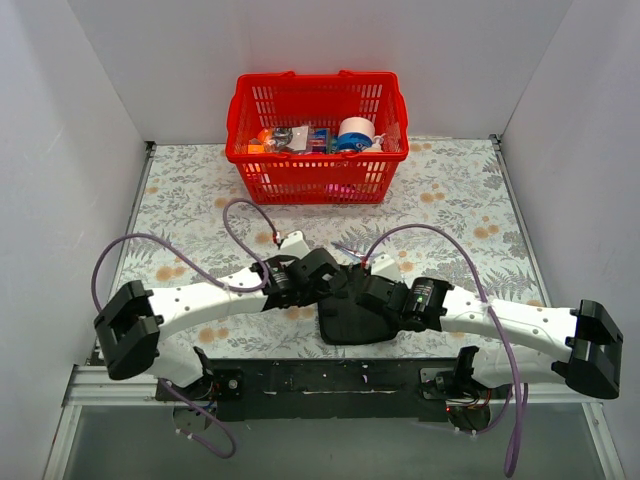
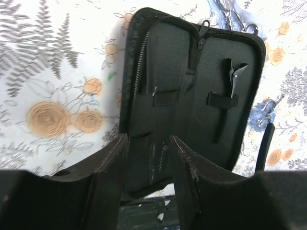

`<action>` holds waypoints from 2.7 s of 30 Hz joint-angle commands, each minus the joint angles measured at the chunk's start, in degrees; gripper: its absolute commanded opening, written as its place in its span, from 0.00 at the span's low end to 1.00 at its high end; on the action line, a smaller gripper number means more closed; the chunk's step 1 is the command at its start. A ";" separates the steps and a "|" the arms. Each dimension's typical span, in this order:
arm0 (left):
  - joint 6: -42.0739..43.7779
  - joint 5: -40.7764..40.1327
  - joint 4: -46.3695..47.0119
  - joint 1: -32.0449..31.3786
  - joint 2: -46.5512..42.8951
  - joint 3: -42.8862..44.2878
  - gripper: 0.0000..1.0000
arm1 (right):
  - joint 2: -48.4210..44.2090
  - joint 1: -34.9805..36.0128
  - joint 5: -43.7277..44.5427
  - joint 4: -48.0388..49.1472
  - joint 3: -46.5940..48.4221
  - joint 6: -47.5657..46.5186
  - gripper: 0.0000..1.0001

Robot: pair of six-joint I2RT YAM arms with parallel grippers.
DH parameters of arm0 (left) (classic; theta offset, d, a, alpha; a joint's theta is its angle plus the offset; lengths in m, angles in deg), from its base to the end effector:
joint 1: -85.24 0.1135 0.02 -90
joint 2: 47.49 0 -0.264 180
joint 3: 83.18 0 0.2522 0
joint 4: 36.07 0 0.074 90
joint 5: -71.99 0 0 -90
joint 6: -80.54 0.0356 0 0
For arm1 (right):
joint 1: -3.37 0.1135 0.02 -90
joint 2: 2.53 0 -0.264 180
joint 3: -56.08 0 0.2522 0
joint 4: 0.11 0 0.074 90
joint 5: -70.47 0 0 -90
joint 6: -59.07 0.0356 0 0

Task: Sort the hair-cutting tools
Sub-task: Place the haircut tool in the hairdressing tool bag.

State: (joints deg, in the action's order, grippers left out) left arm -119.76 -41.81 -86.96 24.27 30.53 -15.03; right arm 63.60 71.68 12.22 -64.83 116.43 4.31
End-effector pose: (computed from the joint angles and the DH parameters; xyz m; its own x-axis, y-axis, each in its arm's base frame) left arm 0.1415 -0.2254 0.2355 -0.5137 -0.8428 -0.1608 -0.6415 0.5017 -0.5803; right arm 0.0909 0.1779 0.2312 -0.7030 -0.4399 -0.5588 -0.3913 0.8954 -0.2125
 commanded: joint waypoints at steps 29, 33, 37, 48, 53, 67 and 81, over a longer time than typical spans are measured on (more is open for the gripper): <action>4.39 9.20 13.22 -0.20 18.05 3.18 0.40 | 18.07 -1.78 -7.58 3.94 5.44 -10.37 0.01; 4.48 9.02 13.57 -0.11 17.34 2.21 0.40 | 20.09 -2.39 -7.75 5.08 6.50 -11.68 0.01; 4.31 9.20 13.83 0.15 16.73 1.07 0.40 | 21.67 -3.62 -8.10 6.31 7.46 -13.00 0.01; 4.22 10.52 14.98 0.68 16.03 -0.60 0.40 | 24.22 -8.55 -7.84 11.14 8.34 -11.96 0.01; 4.22 10.96 15.06 0.85 16.11 -1.13 0.40 | 25.54 -9.78 -6.88 14.65 8.61 -8.80 0.01; 1.23 12.54 17.08 1.29 14.97 -5.43 0.39 | 23.17 -11.89 -2.13 25.28 0.35 2.81 0.01; 1.05 14.21 19.19 1.73 16.11 -7.02 0.38 | 26.50 -12.85 -4.67 32.40 2.02 7.12 0.01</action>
State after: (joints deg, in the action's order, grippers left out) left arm -118.78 -29.39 -64.18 28.38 46.02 -19.88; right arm 84.47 61.21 8.17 -49.46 117.83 6.50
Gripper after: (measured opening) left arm 0.384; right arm 0.043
